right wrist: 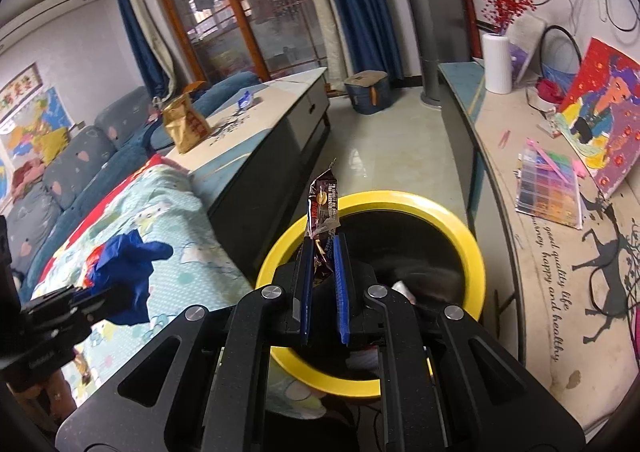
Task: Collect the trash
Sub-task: 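Carry the blue balloon and brown wrapper over the yellow bin with both grippers, then open both grippers to drop the balloon and wrapper into the bin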
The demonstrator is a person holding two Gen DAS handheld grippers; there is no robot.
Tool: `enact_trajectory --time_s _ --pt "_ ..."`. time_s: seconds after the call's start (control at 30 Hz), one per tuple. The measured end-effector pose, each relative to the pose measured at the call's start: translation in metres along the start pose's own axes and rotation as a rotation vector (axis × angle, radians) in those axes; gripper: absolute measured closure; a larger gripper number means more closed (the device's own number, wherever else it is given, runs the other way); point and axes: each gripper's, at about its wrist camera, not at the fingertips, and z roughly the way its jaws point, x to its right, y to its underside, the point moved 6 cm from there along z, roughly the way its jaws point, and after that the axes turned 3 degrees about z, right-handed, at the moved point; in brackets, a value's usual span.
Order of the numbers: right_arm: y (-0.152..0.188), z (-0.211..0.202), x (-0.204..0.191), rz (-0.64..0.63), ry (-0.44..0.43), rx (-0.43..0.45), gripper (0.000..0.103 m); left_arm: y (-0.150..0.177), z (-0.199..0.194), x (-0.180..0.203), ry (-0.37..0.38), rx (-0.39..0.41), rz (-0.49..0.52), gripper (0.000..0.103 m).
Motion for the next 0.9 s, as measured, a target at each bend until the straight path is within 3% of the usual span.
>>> enact_trajectory --time_s 0.9 --pt "0.013 0.026 0.058 0.083 0.091 -0.066 0.096 0.009 0.092 0.041 0.074 -0.137 0.100 0.087"
